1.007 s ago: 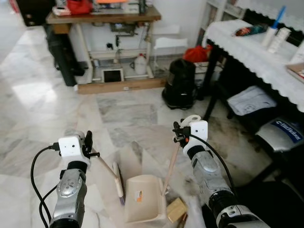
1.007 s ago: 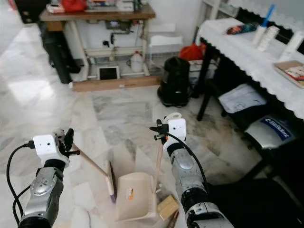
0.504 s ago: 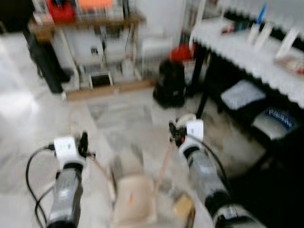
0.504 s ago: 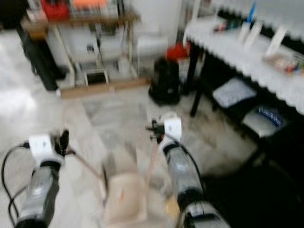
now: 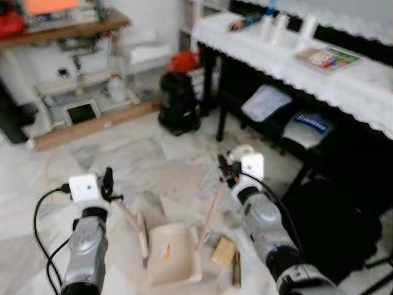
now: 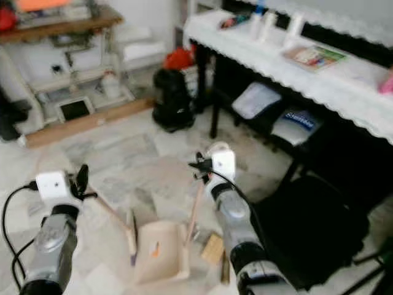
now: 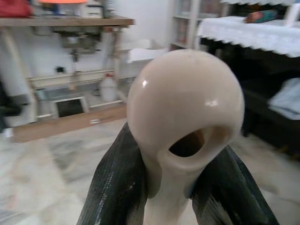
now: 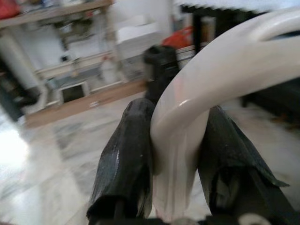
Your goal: Sweep floor
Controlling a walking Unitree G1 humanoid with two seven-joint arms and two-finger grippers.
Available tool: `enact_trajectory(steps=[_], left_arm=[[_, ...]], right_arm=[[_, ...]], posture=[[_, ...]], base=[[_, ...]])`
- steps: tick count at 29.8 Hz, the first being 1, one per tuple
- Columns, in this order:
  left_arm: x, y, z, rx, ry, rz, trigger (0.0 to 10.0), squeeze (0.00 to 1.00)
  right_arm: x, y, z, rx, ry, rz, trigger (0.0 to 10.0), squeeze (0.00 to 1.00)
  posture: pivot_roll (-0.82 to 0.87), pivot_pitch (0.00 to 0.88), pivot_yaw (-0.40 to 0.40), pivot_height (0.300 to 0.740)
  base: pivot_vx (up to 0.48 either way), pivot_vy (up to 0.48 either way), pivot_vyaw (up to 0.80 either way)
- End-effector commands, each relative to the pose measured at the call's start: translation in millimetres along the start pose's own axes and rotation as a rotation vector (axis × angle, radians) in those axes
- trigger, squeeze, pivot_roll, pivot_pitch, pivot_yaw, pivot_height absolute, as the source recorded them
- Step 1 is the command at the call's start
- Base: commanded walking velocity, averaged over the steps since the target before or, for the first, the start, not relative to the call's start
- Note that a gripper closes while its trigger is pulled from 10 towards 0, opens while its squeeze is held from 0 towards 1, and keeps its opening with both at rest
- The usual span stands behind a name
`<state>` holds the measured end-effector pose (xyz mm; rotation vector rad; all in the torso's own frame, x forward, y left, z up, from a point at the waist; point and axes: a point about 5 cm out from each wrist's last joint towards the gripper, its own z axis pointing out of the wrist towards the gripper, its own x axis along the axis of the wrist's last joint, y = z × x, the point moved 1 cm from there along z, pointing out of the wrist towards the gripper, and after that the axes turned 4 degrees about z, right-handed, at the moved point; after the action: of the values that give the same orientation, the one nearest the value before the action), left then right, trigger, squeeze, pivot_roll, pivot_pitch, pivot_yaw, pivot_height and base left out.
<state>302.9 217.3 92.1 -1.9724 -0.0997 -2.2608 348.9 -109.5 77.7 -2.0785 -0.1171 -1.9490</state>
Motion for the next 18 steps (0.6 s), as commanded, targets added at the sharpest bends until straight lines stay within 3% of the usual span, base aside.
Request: enact_trajectory(steps=[1,18], left_arm=[[10.5,3.3,4.5,-0.011,0.052,-0.012,10.0,0.00],[11.0,3.2,4.7,-0.015,0.055,-0.009,10.0,0.00]], right_arm=[[13.1,-5.2,6.2,0.021,0.046,-0.019,10.0,0.00],[12.4,-3.3,5.1,0.012,0.045,-0.022,10.0,0.00]], posture=[[-0.01,0.000,0.010,0.740],[-0.01,0.000,0.014,0.740]], base=[[0.000,0.000,-0.80],[0.000,0.000,-0.80]])
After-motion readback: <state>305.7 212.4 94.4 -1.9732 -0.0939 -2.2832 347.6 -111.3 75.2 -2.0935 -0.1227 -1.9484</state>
